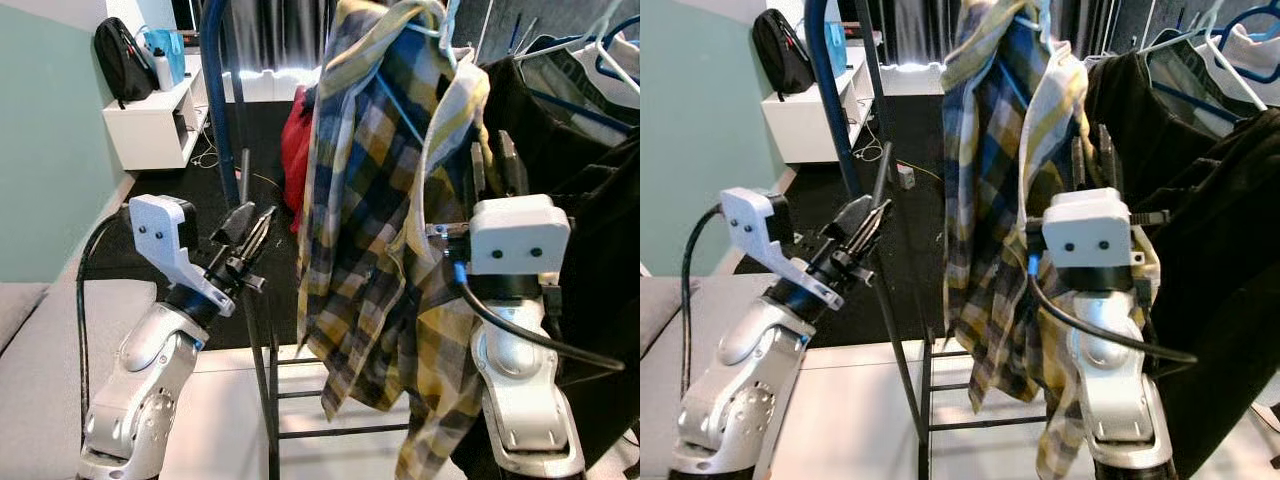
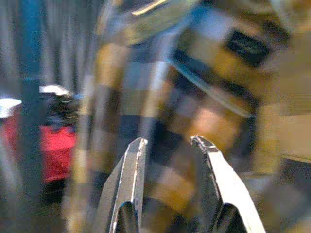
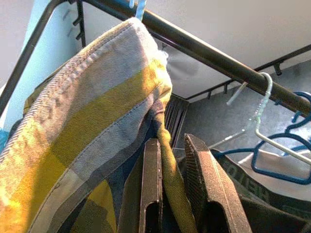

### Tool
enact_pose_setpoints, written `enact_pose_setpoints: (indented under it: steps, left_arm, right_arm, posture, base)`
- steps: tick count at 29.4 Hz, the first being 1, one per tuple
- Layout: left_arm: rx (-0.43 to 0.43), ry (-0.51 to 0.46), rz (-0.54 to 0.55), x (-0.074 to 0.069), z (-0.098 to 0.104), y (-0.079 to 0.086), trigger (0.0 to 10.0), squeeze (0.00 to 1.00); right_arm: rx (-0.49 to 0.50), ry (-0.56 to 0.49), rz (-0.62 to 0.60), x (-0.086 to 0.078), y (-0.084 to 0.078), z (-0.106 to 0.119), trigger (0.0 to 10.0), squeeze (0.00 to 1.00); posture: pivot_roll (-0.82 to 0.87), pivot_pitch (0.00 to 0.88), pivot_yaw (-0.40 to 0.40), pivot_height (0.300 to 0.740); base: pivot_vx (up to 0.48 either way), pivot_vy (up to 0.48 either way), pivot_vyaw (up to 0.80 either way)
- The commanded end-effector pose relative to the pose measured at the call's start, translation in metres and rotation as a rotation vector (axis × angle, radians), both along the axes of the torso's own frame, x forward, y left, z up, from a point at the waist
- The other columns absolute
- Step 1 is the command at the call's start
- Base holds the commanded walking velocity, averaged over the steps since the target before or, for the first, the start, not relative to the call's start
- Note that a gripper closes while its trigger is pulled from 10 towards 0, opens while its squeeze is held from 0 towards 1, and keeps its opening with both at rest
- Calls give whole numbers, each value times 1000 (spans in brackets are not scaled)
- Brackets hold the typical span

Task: Hang hanger

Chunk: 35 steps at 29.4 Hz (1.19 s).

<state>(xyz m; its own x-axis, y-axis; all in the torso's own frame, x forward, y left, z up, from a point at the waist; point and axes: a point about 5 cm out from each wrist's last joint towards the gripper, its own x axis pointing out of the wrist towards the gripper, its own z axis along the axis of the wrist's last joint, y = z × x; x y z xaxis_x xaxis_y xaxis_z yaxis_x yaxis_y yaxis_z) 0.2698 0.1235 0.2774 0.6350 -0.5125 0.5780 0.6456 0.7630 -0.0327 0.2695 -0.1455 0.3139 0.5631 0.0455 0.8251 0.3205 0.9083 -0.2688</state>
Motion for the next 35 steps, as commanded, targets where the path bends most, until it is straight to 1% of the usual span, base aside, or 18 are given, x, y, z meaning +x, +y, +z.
enact_pose_setpoints:
  steps: [1, 2, 3, 4, 5, 6, 8, 10, 14, 19, 20, 22, 25, 27, 28, 30, 33, 35]
  left_arm:
    - [44, -31, -76, -8, 7, -7, 10000, 0]
    - [44, -31, -76, -8, 7, -7, 10000, 0]
    - [79, -55, -129, -13, 11, -14, 10000, 0]
    - [86, -59, -140, -14, 11, -16, 10000, 0]
    - [86, -59, -140, -14, 11, -16, 10000, 0]
    - [123, -81, -142, -16, 12, -18, 10000, 0]
    - [123, -81, -142, -16, 12, -18, 10000, 0]
    - [166, -120, -116, -15, 15, -20, 10000, 0]
    - [173, -156, -67, -12, 20, -18, 10000, 0]
    - [180, -163, -66, -12, 21, -18, 10000, 0]
    - [186, -170, -63, -13, 22, -17, 10000, 0]
    - [194, -175, -58, -12, 23, -17, 10000, 0]
    - [199, -175, -56, -12, 24, -16, 10000, 0]
    - [207, -171, -51, -11, 25, -14, 10000, 0]
    - [207, -171, -51, -11, 25, -14, 10000, 0]
    - [215, -172, -53, -11, 26, -14, 10000, 0]
    - [215, -172, -53, -11, 26, -14, 10000, 0]
    - [218, -173, -55, -11, 26, -14, 10000, 0]
  right_arm:
    - [25, -93, 24, -6, -3, 14, 10000, 0]
    - [25, -93, 24, -6, -3, 14, 10000, 0]
    - [40, -91, 24, -3, -6, 17, 10000, 0]
    - [43, -91, 25, -2, -7, 17, 10000, 0]
    - [43, -91, 25, -2, -7, 17, 10000, 0]
    - [40, -98, 33, -2, -7, 19, 10000, 0]
    - [40, -98, 33, -2, -7, 19, 10000, 0]
    - [35, -123, 70, -1, -4, 27, 10000, 0]
    - [44, -150, 131, -1, 2, 36, 10000, 0]
    - [50, -151, 157, 0, 3, 37, 10000, 0]
    - [64, -144, 209, 2, 5, 39, 10000, 0]
    - [75, -142, 260, 3, 7, 41, 10000, 0]
    - [86, -143, 302, 5, 9, 43, 10000, 0]
    - [161, -118, 321, 11, 6, 46, 10000, 0]
    - [161, -118, 321, 11, 6, 46, 10000, 0]
    - [223, -78, 299, 21, -2, 47, 10000, 0]
    - [223, -78, 299, 21, -2, 47, 10000, 0]
    - [247, -56, 292, 25, -6, 47, 10000, 0]
  posture:
    - [-2, 154, 3, 740]
    - [-2, 154, 3, 740]
    - [-2, 154, 3, 740]
    - [-2, 154, 3, 740]
    - [-2, 154, 3, 740]
    - [-2, 152, 2, 740]
    - [-2, 152, 2, 740]
    - [-6, 152, 1, 740]
    - [-6, 154, 0, 740]
    - [-6, 154, 0, 740]
    - [-6, 154, 0, 740]
    - [2, 153, -2, 740]
    - [2, 156, 0, 740]
    - [6, 160, 1, 740]
    - [6, 160, 1, 740]
    - [5, 162, 3, 740]
    - [5, 162, 3, 740]
    - [6, 162, 5, 740]
  base:
    - [0, 0, 0]
    - [0, 0, 0]
    - [0, 0, 0]
    - [0, 0, 0]
    - [0, 0, 0]
    - [0, 0, 0]
    - [0, 0, 0]
    - [0, 0, 0]
    - [0, 0, 0]
    - [0, 0, 0]
    - [0, 0, 0]
    - [0, 0, 0]
    - [0, 0, 0]
    - [0, 0, 0]
    - [0, 0, 0]
    - [0, 0, 0]
    - [0, 0, 0]
    - [0, 0, 0]
